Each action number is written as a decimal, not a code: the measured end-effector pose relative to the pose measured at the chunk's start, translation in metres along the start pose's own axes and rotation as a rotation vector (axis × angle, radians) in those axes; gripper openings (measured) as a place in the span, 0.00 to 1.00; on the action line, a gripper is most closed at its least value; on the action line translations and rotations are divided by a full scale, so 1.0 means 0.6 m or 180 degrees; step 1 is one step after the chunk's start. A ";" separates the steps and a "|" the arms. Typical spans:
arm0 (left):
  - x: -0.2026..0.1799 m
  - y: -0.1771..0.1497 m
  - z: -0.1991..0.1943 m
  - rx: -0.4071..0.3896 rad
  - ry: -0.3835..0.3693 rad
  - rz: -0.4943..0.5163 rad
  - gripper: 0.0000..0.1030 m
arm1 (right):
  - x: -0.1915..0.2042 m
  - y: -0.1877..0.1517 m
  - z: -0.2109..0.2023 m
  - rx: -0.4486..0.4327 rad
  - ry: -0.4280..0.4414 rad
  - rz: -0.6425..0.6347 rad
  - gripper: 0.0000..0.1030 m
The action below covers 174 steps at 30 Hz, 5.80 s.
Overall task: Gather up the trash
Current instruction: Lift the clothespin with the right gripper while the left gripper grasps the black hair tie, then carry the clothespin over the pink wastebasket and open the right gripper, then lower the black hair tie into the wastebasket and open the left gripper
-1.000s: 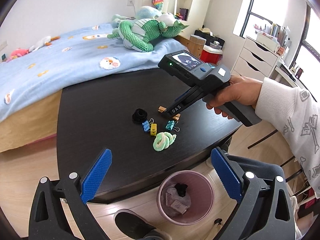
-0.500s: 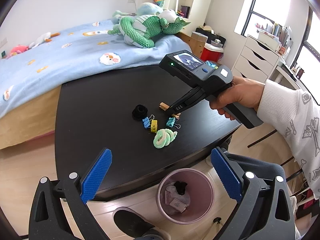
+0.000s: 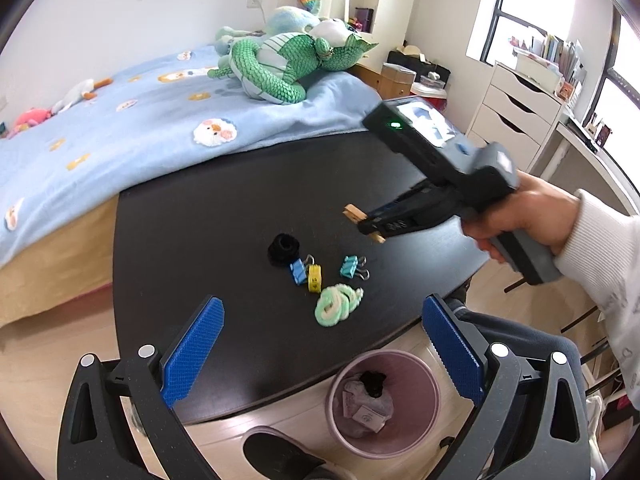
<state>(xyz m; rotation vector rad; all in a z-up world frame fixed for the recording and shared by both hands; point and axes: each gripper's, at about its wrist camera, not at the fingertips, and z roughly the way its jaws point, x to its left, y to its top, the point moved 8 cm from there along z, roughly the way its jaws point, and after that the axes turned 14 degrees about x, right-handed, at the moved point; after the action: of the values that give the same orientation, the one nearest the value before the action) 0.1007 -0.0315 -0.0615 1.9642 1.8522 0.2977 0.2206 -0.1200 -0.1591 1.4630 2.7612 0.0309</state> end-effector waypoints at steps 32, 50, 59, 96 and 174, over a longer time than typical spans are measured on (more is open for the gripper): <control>0.089 0.106 0.241 0.1371 0.0156 -0.0614 0.93 | -0.054 -0.068 -0.040 -0.0087 -0.0018 0.0223 0.13; 0.091 0.104 0.286 0.1431 0.0246 -0.0721 0.67 | -0.061 -0.067 -0.017 -0.0039 -0.0008 0.0238 0.13; 0.098 0.106 0.273 0.1412 0.0336 -0.0629 0.29 | -0.060 -0.067 -0.013 -0.0050 -0.0009 0.0263 0.13; -0.081 -0.014 0.022 0.0039 0.0141 0.0283 0.29 | 0.056 -0.246 -0.141 -0.1053 -0.0121 0.0163 0.13; -0.180 -0.113 0.023 0.0122 -0.0310 0.0621 0.83 | 0.056 -0.375 -0.137 -0.1233 0.0172 0.0616 0.96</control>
<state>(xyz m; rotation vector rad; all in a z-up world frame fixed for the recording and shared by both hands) 0.0365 -0.1389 -0.0897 2.1502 1.6205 0.2211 0.0137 -0.2192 -0.0829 1.6216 2.4501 0.5787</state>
